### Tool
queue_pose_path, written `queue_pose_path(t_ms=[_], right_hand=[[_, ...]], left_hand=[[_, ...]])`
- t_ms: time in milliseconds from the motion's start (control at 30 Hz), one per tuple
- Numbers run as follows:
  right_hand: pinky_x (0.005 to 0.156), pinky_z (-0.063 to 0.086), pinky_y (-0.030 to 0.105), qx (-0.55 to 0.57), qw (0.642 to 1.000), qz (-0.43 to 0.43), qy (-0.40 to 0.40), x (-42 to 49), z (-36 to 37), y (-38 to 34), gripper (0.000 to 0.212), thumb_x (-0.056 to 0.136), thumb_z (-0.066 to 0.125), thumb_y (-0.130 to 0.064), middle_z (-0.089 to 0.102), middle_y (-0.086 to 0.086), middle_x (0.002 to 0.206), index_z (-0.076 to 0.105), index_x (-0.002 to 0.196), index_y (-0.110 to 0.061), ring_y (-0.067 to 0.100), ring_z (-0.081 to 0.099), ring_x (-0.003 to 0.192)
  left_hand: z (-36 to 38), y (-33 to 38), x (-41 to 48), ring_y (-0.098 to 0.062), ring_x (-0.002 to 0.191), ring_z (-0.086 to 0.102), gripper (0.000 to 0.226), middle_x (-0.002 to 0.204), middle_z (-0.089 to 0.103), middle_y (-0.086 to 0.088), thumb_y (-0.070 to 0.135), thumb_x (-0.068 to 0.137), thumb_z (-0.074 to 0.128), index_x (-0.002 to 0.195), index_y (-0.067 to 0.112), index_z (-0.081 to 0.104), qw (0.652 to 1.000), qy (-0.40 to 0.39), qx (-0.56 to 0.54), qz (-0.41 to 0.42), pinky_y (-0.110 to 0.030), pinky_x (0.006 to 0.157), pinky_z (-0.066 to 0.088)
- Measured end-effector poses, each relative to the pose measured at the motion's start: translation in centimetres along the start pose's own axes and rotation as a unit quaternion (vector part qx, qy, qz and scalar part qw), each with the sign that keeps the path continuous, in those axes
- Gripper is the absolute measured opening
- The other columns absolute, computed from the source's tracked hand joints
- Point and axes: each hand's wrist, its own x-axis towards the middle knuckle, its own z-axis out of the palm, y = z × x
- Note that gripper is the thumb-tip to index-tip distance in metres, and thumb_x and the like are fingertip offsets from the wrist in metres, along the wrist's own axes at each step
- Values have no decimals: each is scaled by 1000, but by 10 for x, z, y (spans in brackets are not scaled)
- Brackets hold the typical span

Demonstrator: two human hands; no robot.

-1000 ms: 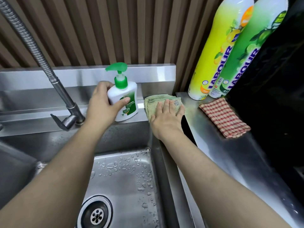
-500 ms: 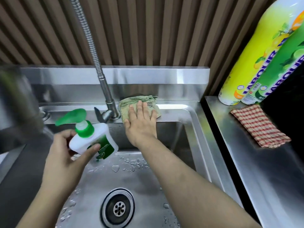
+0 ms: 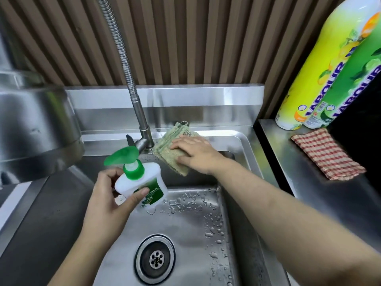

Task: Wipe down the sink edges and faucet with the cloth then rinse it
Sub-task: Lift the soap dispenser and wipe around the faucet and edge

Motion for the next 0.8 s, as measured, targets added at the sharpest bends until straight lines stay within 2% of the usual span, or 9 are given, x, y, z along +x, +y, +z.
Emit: queue_pose_path(t_ms=[100, 167, 233, 367, 467, 600, 667, 700, 800], right_hand=[[115, -10, 42, -54, 997, 29, 35, 22, 25, -33, 64, 92, 47, -41, 16, -7, 157, 16, 148, -29, 13, 4, 145], [116, -8, 44, -95, 993, 45, 49, 33, 31, -43, 71, 91, 46, -43, 11, -5, 158, 9, 150, -26, 13, -1, 146], [118, -3, 44, -120, 990, 45, 50, 33, 28, -38, 71, 92, 41, -48, 9, -6, 159, 8, 150, -24, 13, -1, 146], [118, 4, 42, -130, 986, 94, 49, 3, 16, -10, 64, 96, 26, -52, 8, -7, 159, 9, 150, -23, 14, 0, 146], [118, 11, 40, -116, 969, 206, 76, -24, -7, 29, 61, 96, 23, -50, 12, -6, 158, 14, 150, -22, 16, 6, 145], [117, 10, 39, -133, 942, 301, 62, -62, -29, 67, 60, 97, 22, -50, 6, -9, 159, 12, 150, -23, 17, 1, 146], [118, 10, 38, -108, 941, 313, 74, -80, -26, 68, 59, 98, 25, -49, 6, -9, 159, 15, 150, -22, 18, 0, 146], [118, 11, 38, -94, 942, 309, 89, -86, -22, 69, 58, 98, 28, -48, 9, -8, 159, 19, 149, -22, 19, 2, 146], [111, 26, 38, -47, 934, 300, 188, -90, -15, 71, 50, 93, 47, -38, 34, 3, 150, 39, 138, -16, 26, 25, 138]], left_hand=[[-4, -1, -1, 2, 87, 56, 47, 99, 57, 14, 13, 69, 77, 91, 38, 44, 1000, 3, -8, 3, -4, 66, 42], [-4, 1, 0, 12, 84, 54, 47, 98, 57, 14, 8, 70, 75, 91, 36, 44, 1000, 9, -21, 5, -2, 66, 42], [-2, 1, 2, 10, 83, 55, 48, 100, 57, 8, 5, 71, 75, 91, 36, 44, 1000, 7, -24, 10, -2, 65, 42], [9, 4, 7, -16, 85, 59, 46, 101, 60, 2, 11, 71, 76, 90, 38, 44, 1000, 0, -30, 5, -8, 62, 44], [26, 13, 11, -16, 81, 59, 47, 101, 60, 6, 12, 71, 77, 89, 39, 43, 999, -18, -45, 15, -11, 62, 45], [49, 26, 16, -19, 89, 62, 50, 103, 60, 6, 15, 69, 80, 90, 42, 44, 995, -50, -88, -3, -30, 71, 51], [55, 28, 17, -22, 93, 62, 52, 107, 61, 2, 26, 63, 84, 90, 47, 45, 992, -64, -104, -11, -42, 76, 54], [57, 29, 17, -23, 94, 63, 52, 108, 61, 1, 30, 61, 84, 91, 46, 46, 991, -68, -110, -15, -43, 77, 54], [60, 25, 15, -22, 93, 63, 51, 107, 62, 0, 37, 58, 84, 92, 42, 46, 992, -77, -100, -19, -38, 78, 52]])
